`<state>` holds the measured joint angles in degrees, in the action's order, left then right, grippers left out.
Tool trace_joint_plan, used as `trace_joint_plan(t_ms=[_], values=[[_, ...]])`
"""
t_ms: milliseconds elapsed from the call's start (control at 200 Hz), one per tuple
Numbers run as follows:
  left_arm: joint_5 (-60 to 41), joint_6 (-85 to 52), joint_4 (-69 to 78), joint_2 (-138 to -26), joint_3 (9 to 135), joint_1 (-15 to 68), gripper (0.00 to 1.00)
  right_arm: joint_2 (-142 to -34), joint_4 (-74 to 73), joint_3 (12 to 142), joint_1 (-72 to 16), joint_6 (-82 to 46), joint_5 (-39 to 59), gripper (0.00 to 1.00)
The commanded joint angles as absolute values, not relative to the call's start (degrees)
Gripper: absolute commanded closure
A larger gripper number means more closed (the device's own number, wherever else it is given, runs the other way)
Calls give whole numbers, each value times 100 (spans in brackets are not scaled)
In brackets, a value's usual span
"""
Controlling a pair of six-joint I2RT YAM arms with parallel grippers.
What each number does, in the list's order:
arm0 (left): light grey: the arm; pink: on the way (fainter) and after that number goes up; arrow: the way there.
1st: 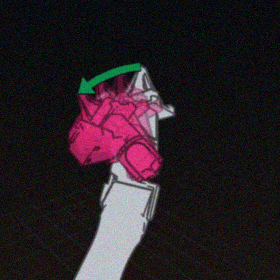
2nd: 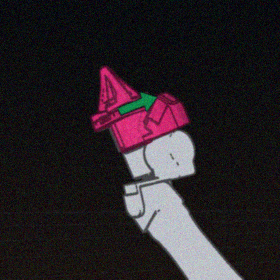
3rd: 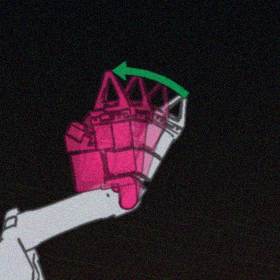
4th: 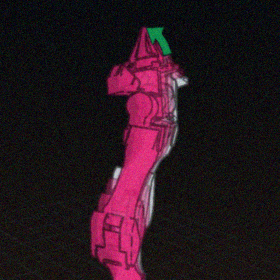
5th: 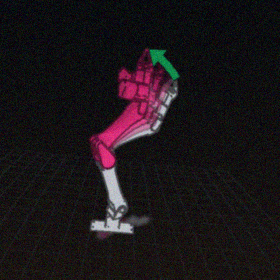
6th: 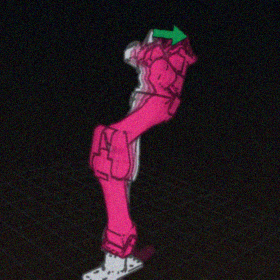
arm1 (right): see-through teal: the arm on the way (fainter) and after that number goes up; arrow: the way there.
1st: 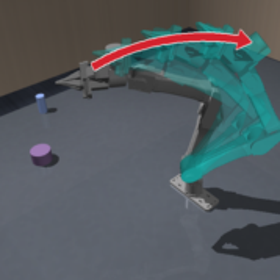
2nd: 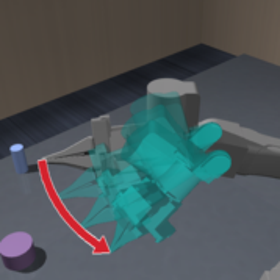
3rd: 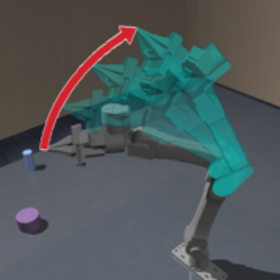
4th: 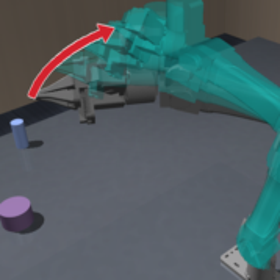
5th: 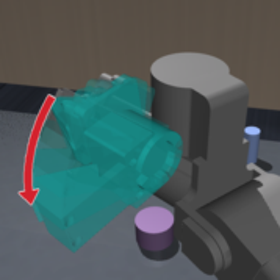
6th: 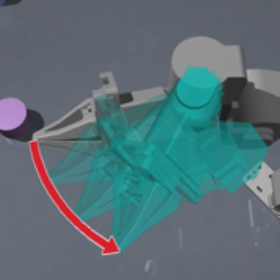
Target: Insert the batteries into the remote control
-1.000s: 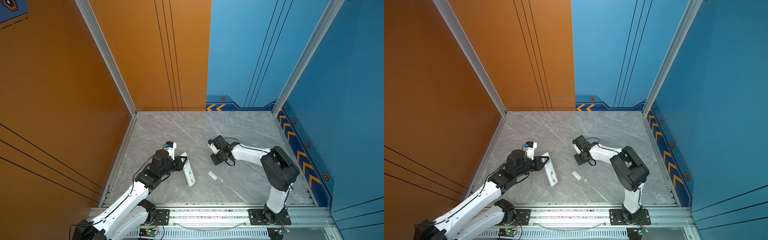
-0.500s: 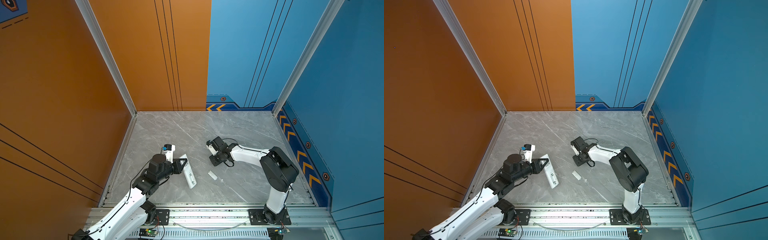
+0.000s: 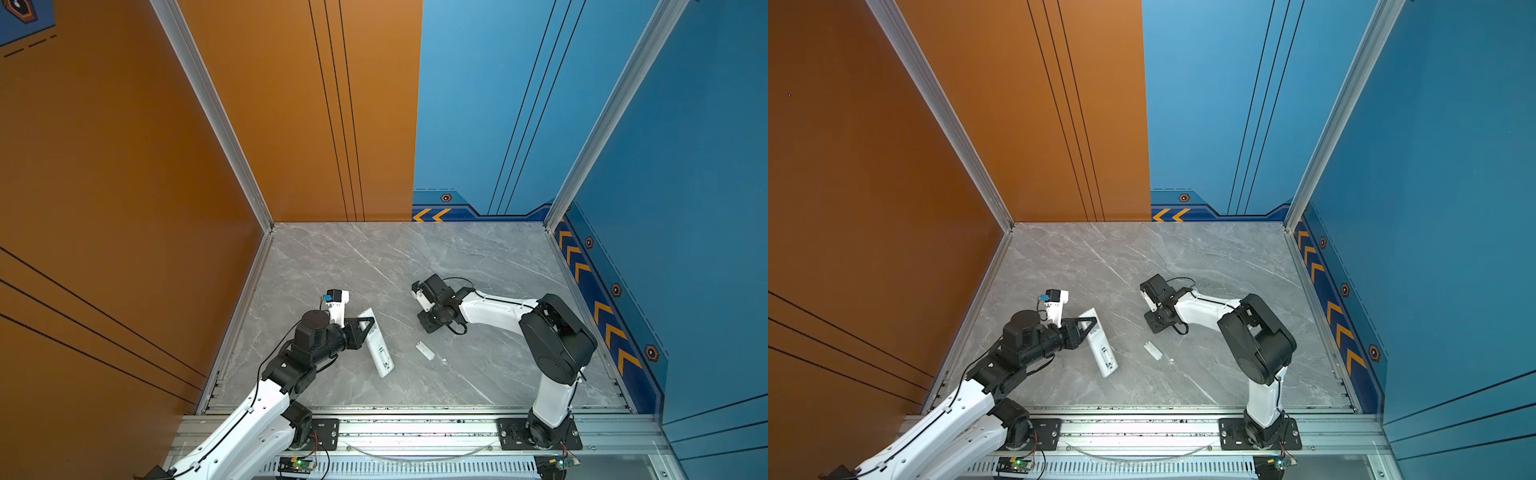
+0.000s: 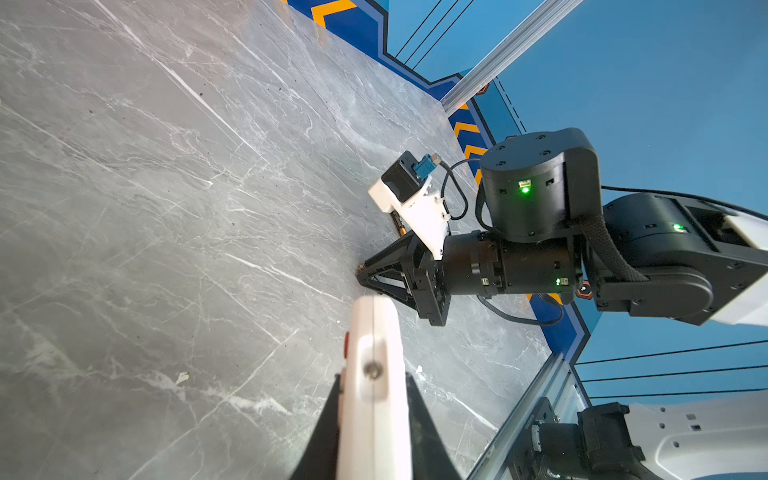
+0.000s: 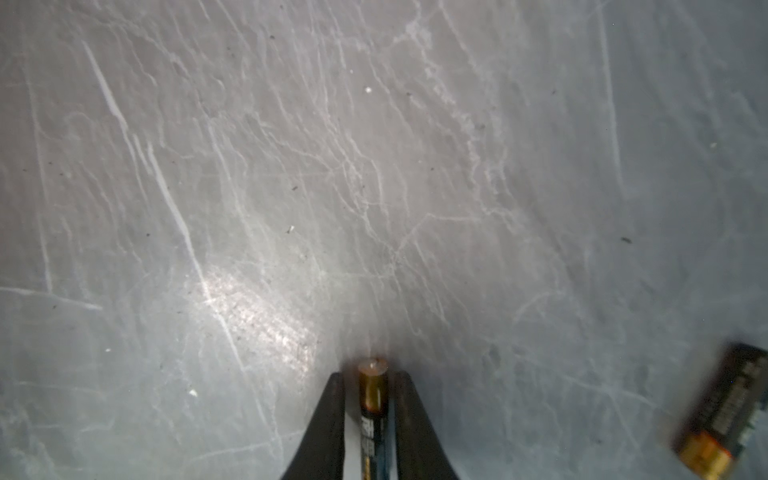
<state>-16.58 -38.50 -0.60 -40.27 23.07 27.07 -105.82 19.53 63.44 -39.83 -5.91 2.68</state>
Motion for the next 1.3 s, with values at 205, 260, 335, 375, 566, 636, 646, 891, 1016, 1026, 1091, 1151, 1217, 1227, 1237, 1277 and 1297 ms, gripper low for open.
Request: trace_joint_plan(t_ms=[205,260,335,375,566,636,646,891,1016,1026,1091,1151,1217,1227,1237,1277,1297], values=[[-1708,-3810,18,-3990,2255,2725,100,-10950,2441,6461,-3981,-470,-140,83],[-1713,-3797,10,-3990,2258,2725,100,-10976,2498,6513,-3981,-459,-137,83],[-1709,-3795,17,-3986,2250,2716,100,-10989,2609,6586,-3981,-427,-149,83],[-1701,-3789,22,-3986,2250,2716,100,-10984,2672,6608,-3986,-422,-145,83],[-1712,-3715,88,-4043,2233,2716,100,-11008,3005,6787,-3984,-355,-110,83],[-1697,-3651,88,-4035,2250,2741,100,-11089,3175,6907,-3981,-351,-87,83],[-1690,-3637,88,-4028,2252,2735,100,-11111,3197,6930,-3981,-351,-88,83],[-1569,-3329,8,-3806,2208,2876,100,-11409,3762,7362,-3981,-358,-197,83],[-1520,-3281,9,-3602,2181,2983,100,-11550,4026,7596,-4166,-408,-335,83],[-1516,-3279,4,-3590,2178,2994,100,-11567,4052,7618,-4170,-418,-343,83],[-1504,-3278,8,-3491,2180,3028,100,-11663,4222,7774,-4202,-434,-438,83],[-1516,-3288,7,-3404,2168,3039,100,-11755,4391,7909,-4228,-447,-519,82],[-1519,-3313,4,-3309,2133,3041,100,-11827,4558,8048,-4245,-466,-594,82],[-1520,-3302,7,-3295,2135,3048,100,-11843,4583,8063,-4245,-472,-601,82],[-1514,-3302,2,-3285,2122,3045,100,-11846,4598,8085,-4245,-476,-605,82],[-1459,-3282,-52,-3238,2118,3051,100,-11846,4683,8161,-4264,-496,-615,82],[-1422,-3266,-100,-3216,2110,3052,100,-11848,4735,8204,-4270,-501,-628,82]])
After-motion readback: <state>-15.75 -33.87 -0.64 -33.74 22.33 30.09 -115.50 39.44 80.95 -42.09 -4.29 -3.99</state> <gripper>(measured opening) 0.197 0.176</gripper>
